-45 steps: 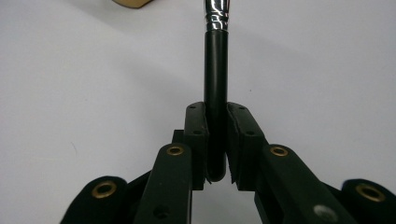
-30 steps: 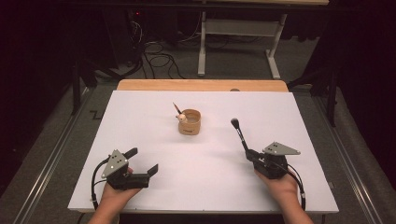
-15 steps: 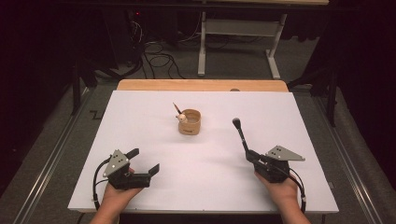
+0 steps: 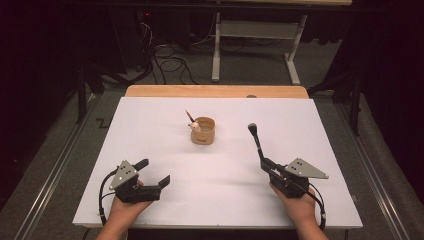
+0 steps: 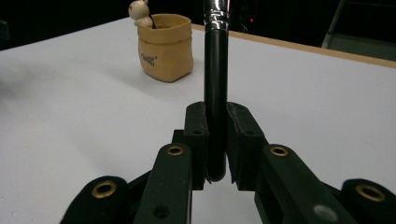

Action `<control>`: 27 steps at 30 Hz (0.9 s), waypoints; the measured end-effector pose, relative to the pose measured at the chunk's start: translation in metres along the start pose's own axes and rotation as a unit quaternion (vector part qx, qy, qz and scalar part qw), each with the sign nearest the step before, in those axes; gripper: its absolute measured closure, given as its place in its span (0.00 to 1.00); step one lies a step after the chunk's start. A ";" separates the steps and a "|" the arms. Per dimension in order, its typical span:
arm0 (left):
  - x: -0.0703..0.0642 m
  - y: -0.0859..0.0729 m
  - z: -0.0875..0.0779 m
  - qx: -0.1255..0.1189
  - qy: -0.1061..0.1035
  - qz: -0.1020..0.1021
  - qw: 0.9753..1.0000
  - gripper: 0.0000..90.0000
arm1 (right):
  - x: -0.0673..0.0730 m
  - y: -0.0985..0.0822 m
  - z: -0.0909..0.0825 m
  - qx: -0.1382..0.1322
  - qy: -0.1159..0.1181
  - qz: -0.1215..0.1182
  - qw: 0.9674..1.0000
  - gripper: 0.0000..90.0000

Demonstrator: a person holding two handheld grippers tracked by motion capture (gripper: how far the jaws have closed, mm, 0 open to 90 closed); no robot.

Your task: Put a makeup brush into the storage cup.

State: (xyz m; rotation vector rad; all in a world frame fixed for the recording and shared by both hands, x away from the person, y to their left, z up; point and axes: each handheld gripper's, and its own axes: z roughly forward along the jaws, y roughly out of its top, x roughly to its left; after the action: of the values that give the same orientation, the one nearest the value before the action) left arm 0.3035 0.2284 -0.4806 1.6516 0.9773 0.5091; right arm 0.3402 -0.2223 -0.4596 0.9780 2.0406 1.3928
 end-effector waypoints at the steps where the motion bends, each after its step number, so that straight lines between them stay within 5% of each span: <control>1: 0.000 0.000 0.000 0.000 0.000 0.000 1.000 0.03 | 0.000 0.000 0.000 -0.002 0.000 0.001 1.000 0.90; 17: 0.001 0.001 -0.002 -0.005 -0.009 -0.007 1.000 0.04 | -0.001 0.002 -0.002 -0.014 0.007 0.006 1.000 0.90; 27: -0.007 0.016 0.000 -0.014 -0.018 0.002 1.000 0.04 | 0.009 0.014 0.004 -0.014 0.026 -0.019 0.999 0.90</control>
State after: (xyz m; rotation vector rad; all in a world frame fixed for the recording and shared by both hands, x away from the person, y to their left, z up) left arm 0.3052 0.2211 -0.4643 1.6330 0.9378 0.4920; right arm 0.3415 -0.2097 -0.4478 0.8949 2.0613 1.4372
